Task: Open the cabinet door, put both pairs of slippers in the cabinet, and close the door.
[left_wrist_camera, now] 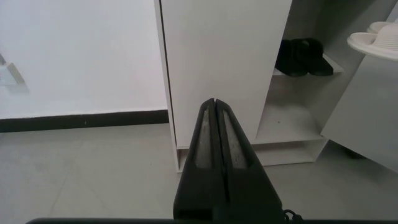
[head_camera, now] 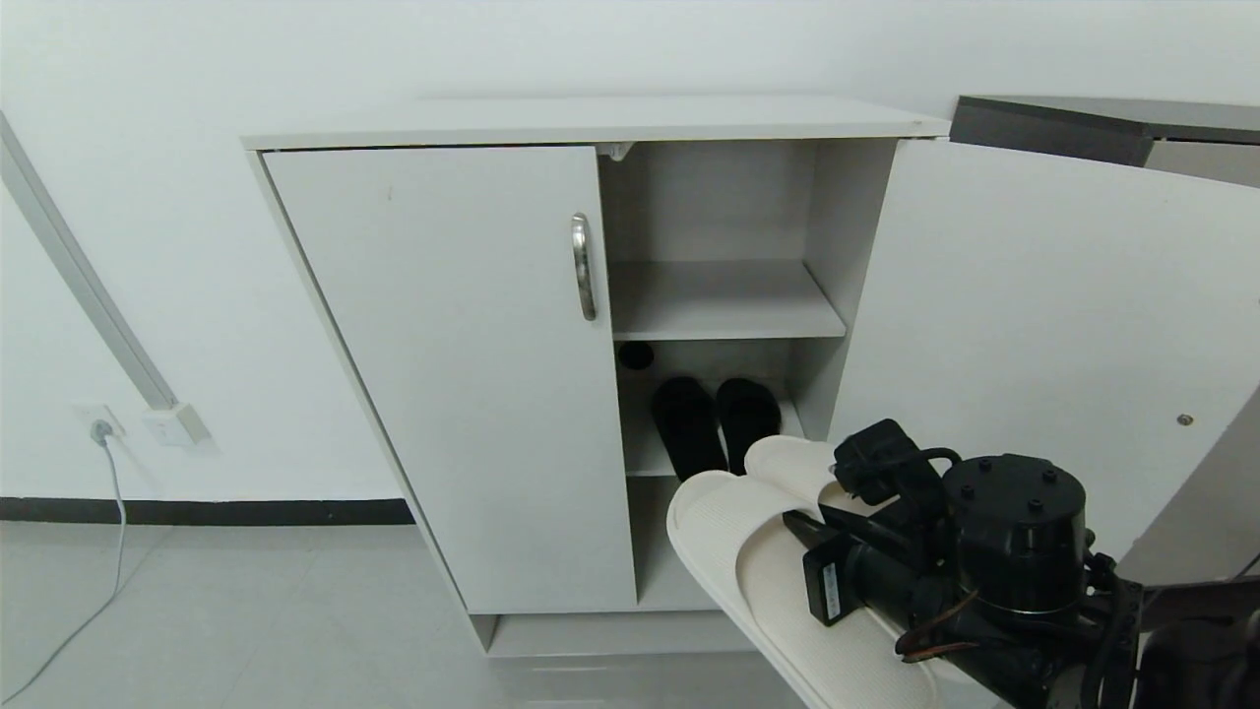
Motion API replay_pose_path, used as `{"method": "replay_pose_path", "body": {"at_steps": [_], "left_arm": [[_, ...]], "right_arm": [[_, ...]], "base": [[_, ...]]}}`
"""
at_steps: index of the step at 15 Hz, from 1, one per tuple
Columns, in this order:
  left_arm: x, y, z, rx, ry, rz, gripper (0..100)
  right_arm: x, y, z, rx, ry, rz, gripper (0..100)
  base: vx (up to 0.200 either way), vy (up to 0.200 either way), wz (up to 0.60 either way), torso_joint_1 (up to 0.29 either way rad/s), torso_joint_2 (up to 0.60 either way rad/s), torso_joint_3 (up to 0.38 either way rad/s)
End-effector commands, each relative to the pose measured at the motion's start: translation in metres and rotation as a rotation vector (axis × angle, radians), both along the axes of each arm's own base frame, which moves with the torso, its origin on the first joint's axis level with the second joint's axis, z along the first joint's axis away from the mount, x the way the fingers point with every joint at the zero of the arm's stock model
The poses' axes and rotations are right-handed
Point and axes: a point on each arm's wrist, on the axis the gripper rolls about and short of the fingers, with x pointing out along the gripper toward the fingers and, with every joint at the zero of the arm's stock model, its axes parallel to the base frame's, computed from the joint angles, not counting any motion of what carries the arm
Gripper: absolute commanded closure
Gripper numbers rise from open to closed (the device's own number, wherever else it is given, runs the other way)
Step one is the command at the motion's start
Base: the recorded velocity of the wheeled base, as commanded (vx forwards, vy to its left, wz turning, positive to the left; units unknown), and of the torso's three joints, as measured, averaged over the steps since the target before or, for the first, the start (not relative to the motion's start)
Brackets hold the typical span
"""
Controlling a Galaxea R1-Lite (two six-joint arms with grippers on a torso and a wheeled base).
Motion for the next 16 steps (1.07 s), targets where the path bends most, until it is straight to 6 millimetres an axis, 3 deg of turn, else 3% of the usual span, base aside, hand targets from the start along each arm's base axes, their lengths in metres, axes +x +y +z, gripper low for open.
{"method": "replay_pose_path", "body": {"at_steps": [1, 2, 5, 6, 11, 14, 16], "left_arm": [[0.000, 0.000, 0.000, 0.000, 0.001, 0.000, 100], [0.000, 0.000, 0.000, 0.000, 0.001, 0.000, 100], [0.000, 0.000, 0.000, 0.000, 0.001, 0.000, 100], [0.000, 0.000, 0.000, 0.000, 0.001, 0.000, 100], [0.000, 0.000, 0.000, 0.002, 0.001, 0.000, 100], [0.000, 0.000, 0.000, 0.002, 0.001, 0.000, 100], [0.000, 0.000, 0.000, 0.002, 0.001, 0.000, 100]], "right_arm": [[-0.001, 0.005, -0.002, -0.038, -0.019, 0.022, 100], [-0.001, 0.014, -0.001, -0.021, -0.052, 0.013, 100], [0.022, 0.077, 0.008, 0.061, -0.139, -0.235, 100], [0.029, 0.090, 0.015, 0.049, -0.145, -0.303, 100], [0.048, 0.096, 0.074, 0.062, -0.058, -0.430, 100], [0.056, 0.100, 0.104, 0.129, -0.101, -0.478, 100], [0.056, 0.099, 0.106, 0.132, -0.104, -0.480, 100]], "base": [[0.000, 0.000, 0.00, 0.000, 0.00, 0.000], [0.000, 0.000, 0.00, 0.000, 0.00, 0.000], [0.000, 0.000, 0.00, 0.000, 0.00, 0.000], [0.000, 0.000, 0.00, 0.000, 0.00, 0.000], [0.000, 0.000, 0.00, 0.000, 0.00, 0.000], [0.000, 0.000, 0.00, 0.000, 0.00, 0.000], [0.000, 0.000, 0.00, 0.000, 0.00, 0.000]]}}
